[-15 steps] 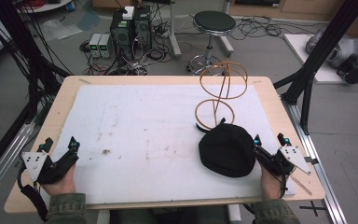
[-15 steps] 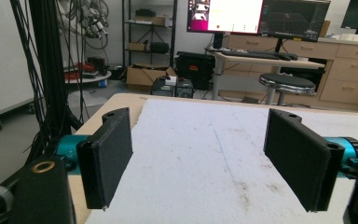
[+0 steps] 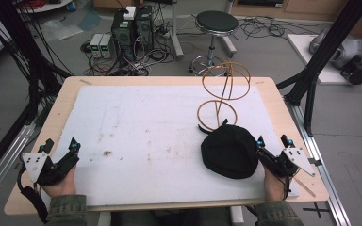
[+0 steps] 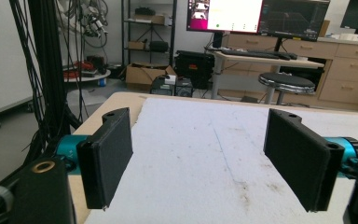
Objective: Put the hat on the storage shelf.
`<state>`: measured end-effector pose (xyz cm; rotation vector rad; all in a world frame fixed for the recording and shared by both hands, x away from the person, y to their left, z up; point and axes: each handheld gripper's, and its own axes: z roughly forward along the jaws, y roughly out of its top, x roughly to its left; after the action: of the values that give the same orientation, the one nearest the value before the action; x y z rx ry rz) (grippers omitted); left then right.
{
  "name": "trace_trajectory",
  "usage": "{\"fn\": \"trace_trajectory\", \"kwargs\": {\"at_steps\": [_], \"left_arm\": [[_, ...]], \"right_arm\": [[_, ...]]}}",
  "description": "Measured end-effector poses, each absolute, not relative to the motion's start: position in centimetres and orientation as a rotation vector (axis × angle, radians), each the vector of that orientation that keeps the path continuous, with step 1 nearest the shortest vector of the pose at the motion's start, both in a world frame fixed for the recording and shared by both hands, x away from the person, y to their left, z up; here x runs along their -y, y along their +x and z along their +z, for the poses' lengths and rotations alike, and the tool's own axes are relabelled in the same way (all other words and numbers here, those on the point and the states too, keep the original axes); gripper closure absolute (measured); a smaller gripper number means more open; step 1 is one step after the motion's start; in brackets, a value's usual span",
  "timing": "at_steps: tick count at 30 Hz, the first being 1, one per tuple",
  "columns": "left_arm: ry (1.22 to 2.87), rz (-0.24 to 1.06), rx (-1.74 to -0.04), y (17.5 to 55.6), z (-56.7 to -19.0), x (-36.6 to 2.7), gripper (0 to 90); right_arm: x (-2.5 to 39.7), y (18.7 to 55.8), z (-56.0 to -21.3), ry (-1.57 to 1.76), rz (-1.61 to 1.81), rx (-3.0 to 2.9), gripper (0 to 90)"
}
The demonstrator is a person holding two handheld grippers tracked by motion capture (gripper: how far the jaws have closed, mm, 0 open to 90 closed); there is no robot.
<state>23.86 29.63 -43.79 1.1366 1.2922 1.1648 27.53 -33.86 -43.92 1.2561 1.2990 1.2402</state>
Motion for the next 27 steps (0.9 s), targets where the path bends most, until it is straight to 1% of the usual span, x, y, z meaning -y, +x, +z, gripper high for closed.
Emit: {"fn": "trace_trajectory", "kwargs": {"at_steps": [4, 8, 19, 27], "left_arm": [[1.138, 1.161, -1.293, 23.9, -43.8, -29.6, 23.8], [1.142, 1.16, -1.295, 23.9, -43.8, -29.6, 23.8], [1.137, 1.156, -1.292, 23.9, -43.8, -29.7, 23.8], [1.134, 1.149, -1.292, 23.9, -43.8, -29.7, 23.9]], "right_arm": [[33.9, 27.5, -43.9, 1.259, 1.237, -1.3, 16.8], [34.0, 27.6, -43.9, 1.284, 1.242, -1.293, 12.4], [34.3, 27.7, -43.8, 1.303, 1.28, -1.302, 11.9], [34.3, 27.7, -42.9, 1.291, 1.375, -1.328, 11.8]]}}
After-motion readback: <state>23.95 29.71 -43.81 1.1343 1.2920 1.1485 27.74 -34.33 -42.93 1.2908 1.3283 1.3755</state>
